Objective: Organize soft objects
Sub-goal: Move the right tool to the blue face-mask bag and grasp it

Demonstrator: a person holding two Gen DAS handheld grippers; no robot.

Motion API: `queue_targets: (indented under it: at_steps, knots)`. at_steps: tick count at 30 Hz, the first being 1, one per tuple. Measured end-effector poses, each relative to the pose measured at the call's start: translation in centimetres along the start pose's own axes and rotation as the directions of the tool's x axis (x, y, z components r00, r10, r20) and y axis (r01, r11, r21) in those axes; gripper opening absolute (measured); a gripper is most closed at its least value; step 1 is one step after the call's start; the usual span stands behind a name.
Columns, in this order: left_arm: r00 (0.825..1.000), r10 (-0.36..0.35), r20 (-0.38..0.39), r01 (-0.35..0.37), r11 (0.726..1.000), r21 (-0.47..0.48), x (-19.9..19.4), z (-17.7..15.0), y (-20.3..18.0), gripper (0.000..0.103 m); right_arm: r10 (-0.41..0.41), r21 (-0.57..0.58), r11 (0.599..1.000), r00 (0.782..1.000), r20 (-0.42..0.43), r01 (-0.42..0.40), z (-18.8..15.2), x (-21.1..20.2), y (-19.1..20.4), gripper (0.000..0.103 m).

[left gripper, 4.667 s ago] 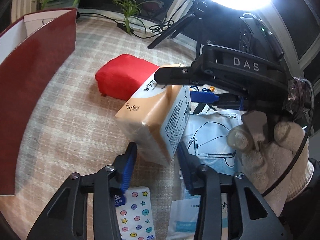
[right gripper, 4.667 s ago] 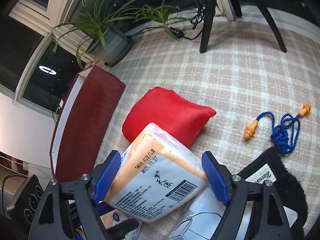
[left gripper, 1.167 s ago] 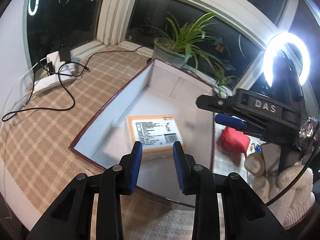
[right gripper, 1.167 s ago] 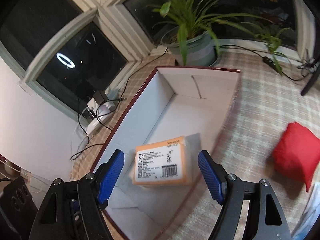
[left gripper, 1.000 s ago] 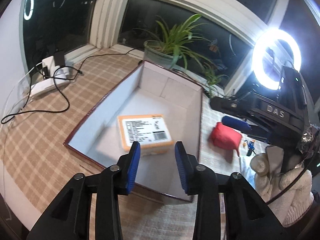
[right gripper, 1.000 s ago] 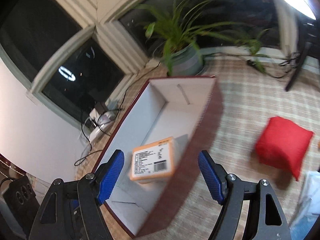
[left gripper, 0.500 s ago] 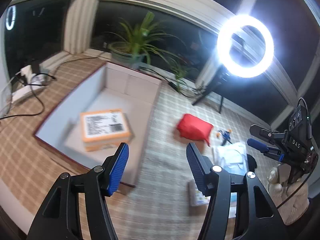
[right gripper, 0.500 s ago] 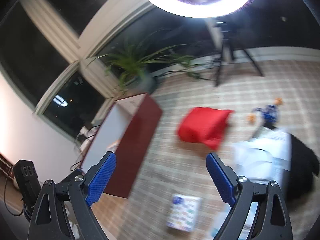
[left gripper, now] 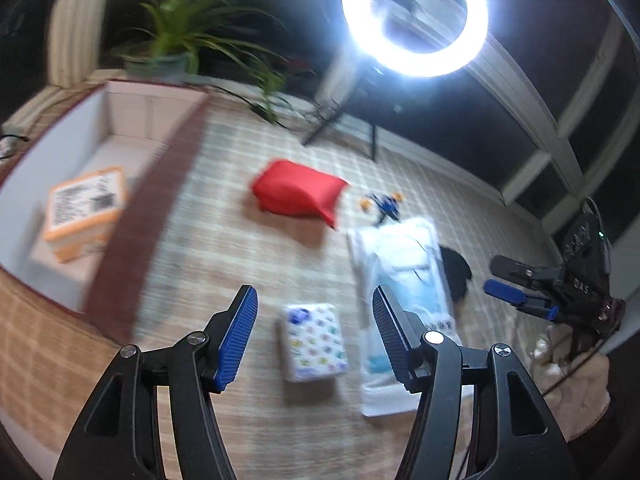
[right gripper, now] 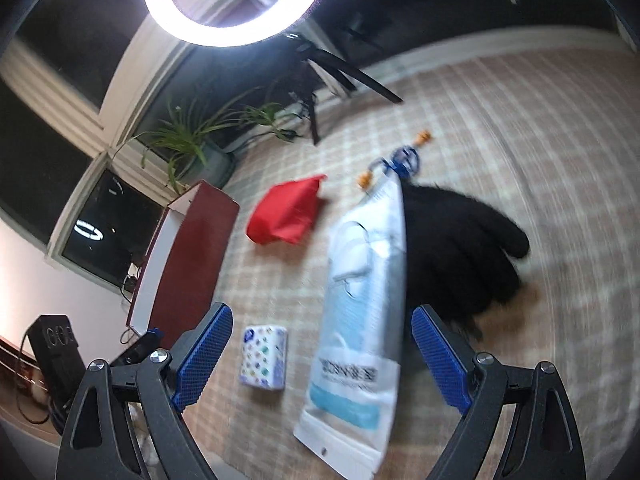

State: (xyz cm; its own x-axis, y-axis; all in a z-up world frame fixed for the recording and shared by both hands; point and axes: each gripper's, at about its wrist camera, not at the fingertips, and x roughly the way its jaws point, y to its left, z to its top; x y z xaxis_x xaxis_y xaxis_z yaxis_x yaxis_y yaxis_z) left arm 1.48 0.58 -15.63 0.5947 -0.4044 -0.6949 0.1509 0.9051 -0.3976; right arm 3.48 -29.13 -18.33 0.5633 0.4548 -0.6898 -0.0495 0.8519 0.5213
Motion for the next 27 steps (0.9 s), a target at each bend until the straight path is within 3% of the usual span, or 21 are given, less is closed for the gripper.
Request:
queue_targets:
  at_steps: [5, 8, 10, 16, 18, 27]
  knots:
    - [0.993, -0.069, -0.091, 0.073, 0.996, 0.043, 2.4, -1.3, -2.2, 0.059, 0.025, 0.066, 0.998, 0.998, -0.06, -0.021, -1.0, 1.1, -2.4, 0.085]
    - [0.988, -0.083, -0.129, 0.088, 0.996, 0.031, 3.6, -1.7, -2.6, 0.059, 0.007, 0.058, 0.998, 0.995, -0.099, -0.002, -1.4, 2.2, -2.5, 0.069]
    - [0.986, -0.09, -0.14, 0.092, 0.996, 0.014, 4.1, -1.8, -2.6, 0.059, -0.01, 0.042, 0.999, 0.992, -0.124, 0.015, -1.8, 2.8, -2.7, 0.063]
    - [0.985, -0.076, -0.156, 0.081, 0.996, 0.023, 5.0, -2.1, -2.6, 0.059, -0.066, -0.039, 0.997, 0.982, -0.175, 0.06, -3.2, 4.3, -2.0, 0.061]
    - [0.984, -0.075, -0.16, 0.081, 0.996, 0.034, 5.4, -2.2, -2.8, 0.059, -0.09, -0.061, 0.995, 0.978, -0.187, 0.08, -3.5, 4.8, -2.1, 0.053]
    - [0.975, -0.086, -0.203, 0.101, 0.993, 0.064, 7.6, -2.1, -3.8, 0.059, -0.061, 0.012, 0.998, 0.973, -0.221, 0.065, -4.4, 5.3, -5.0, 0.041]
